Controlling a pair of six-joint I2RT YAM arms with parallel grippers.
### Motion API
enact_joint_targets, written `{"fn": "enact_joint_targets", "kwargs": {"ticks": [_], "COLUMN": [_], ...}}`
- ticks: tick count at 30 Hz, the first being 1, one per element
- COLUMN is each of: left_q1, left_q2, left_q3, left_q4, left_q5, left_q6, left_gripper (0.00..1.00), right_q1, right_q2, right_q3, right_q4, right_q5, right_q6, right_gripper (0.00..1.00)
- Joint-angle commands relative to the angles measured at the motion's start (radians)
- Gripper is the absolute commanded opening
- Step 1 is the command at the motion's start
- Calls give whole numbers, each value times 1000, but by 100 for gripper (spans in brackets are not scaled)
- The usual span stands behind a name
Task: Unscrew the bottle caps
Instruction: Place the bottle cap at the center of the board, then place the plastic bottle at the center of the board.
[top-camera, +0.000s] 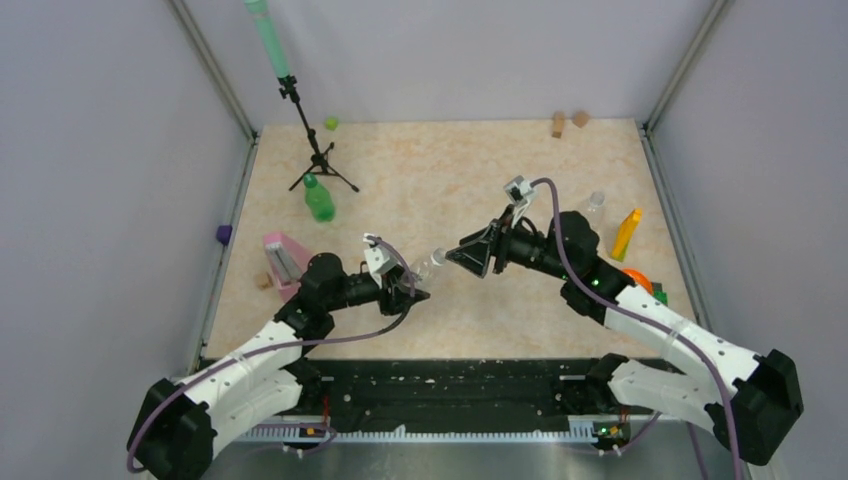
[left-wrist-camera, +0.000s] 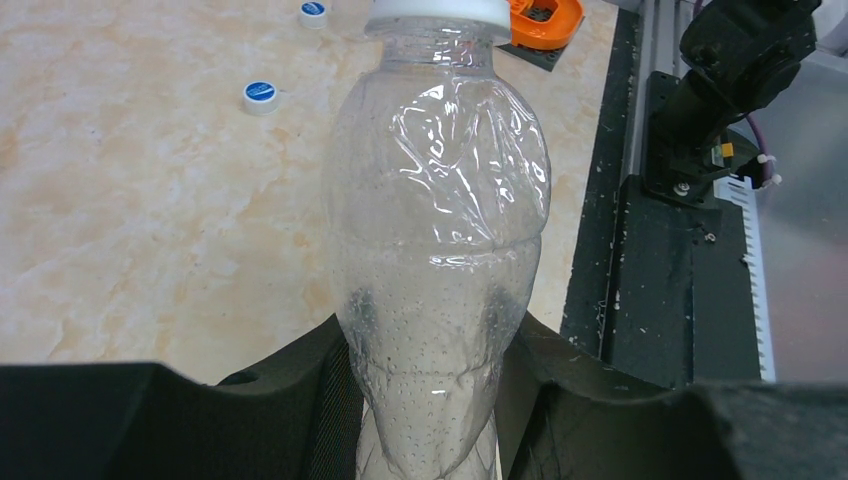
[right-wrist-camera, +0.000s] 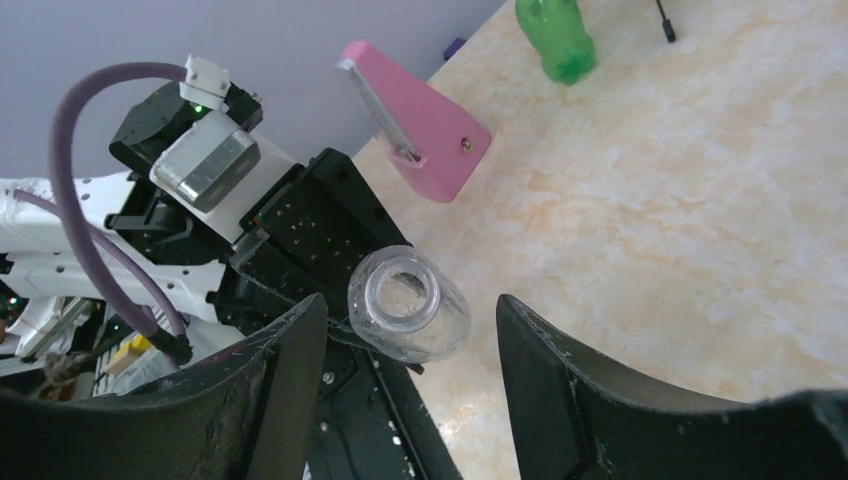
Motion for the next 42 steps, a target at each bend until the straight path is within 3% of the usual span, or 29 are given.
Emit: {"fn": "enact_joint_targets", "kwargs": {"ticks": [1, 13, 20, 23, 25, 27, 29, 30, 33, 36, 42], "left_q1": [-34, -85, -90, -91, -91, -92, -92, -92, -93, -92, -92], "left_q2": [10, 22, -1, -3, -4, -3, -1, 0, 1, -1, -42], "left_q3": [57, 58, 43, 42, 38, 32, 30, 28, 27, 25, 5], "left_q4": [58, 76, 88, 87, 90, 95, 95, 93, 74, 61, 50], "left_q5": [18, -58, -88, -95, -102, -103, -105, -107, -128, -177, -363], "left_q6": [-13, -1, 3, 4, 5, 6, 9, 13, 31, 36, 21], "left_gripper": [2, 3, 4, 6, 11, 23, 37, 55, 80, 88, 92], "right_q1": [22, 36, 43, 46, 47, 52, 56, 58, 58, 57, 58], "right_q2": [27, 90, 110, 114, 115, 110, 99, 92, 66, 46, 52], "right_q3": [9, -6, -12, -15, -15, -12, -4, -1, 15, 39, 151], "right_q4": [86, 112, 127, 138, 138, 121, 89, 75, 11, -89, -348], "right_q5": [-24, -96, -127, -134, -135, -111, -69, -39, 35, 140, 519], "right_q6": [42, 54, 52, 52, 44, 25, 0, -12, -48, -97, -185], "right_gripper": [62, 60, 40, 25, 14, 3, 0, 0, 0, 0, 0]}}
